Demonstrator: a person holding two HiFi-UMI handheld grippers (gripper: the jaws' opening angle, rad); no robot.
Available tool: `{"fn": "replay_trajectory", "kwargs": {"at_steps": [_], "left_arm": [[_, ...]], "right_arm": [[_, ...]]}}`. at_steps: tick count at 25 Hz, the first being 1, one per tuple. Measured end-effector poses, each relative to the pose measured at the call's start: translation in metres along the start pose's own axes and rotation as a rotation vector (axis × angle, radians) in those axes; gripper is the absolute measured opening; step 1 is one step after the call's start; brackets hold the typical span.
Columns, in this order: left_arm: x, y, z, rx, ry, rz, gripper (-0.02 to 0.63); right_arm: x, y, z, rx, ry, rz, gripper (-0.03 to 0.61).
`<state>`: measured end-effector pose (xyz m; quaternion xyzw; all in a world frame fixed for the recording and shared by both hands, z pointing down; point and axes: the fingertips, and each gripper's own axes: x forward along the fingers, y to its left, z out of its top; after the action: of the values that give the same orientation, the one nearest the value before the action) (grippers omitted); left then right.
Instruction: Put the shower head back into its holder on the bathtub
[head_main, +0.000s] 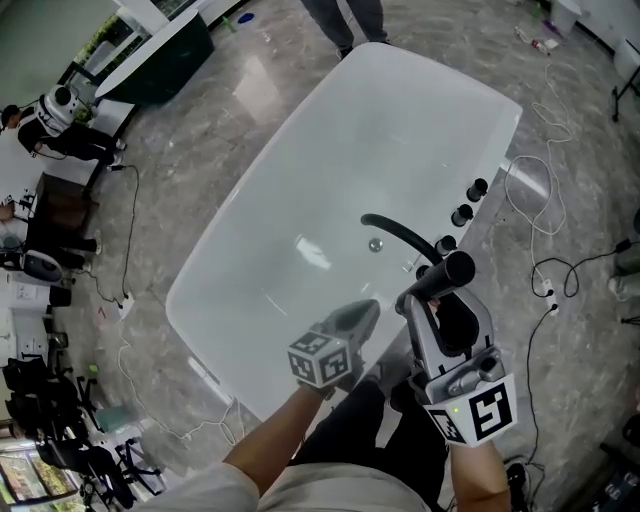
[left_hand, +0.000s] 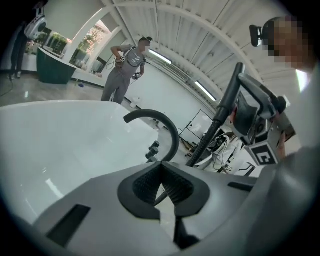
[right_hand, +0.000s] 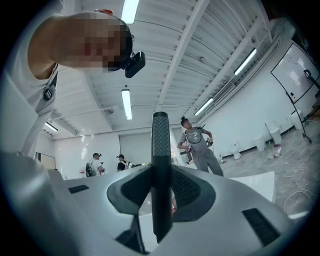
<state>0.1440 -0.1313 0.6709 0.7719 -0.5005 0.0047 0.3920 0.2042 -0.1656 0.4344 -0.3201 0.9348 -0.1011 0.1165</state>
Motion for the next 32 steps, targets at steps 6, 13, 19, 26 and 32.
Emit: {"fn": "replay_trajectory", "kwargs": {"at_steps": [6,13,19,26,32], "left_arm": [[-0.013,0.016,0.002,-0.013,-0.063,0.05,0.005],[-0.01,0.019,0.001,-0.003,-0.09,0.071,0.005],[-0.016,0.033,0.002,-0.003,-0.12,0.107,0.005],[-0.011,0.028,-0.009,0.024,-0.115,0.074,0.005],[0.002,0.006,-0.008,0.201,-0.125,0.043,0.005]], "right_arm": [[-0.004,-0.003,-0.036,-0.052,0.067,-0.013,0.129],[0.023,0.0,-0.028,-0.022,0.001,0.036,0.129],[0.001,-0.014,-0.086,-0.056,0.113,0.008,0.129],[-0.036,-0.04,-0.142,-0.069,0.22,-0.083,0.129],[-0.046,-0.036,-0.186,-0.145,0.285,-0.065,0.129]]}}
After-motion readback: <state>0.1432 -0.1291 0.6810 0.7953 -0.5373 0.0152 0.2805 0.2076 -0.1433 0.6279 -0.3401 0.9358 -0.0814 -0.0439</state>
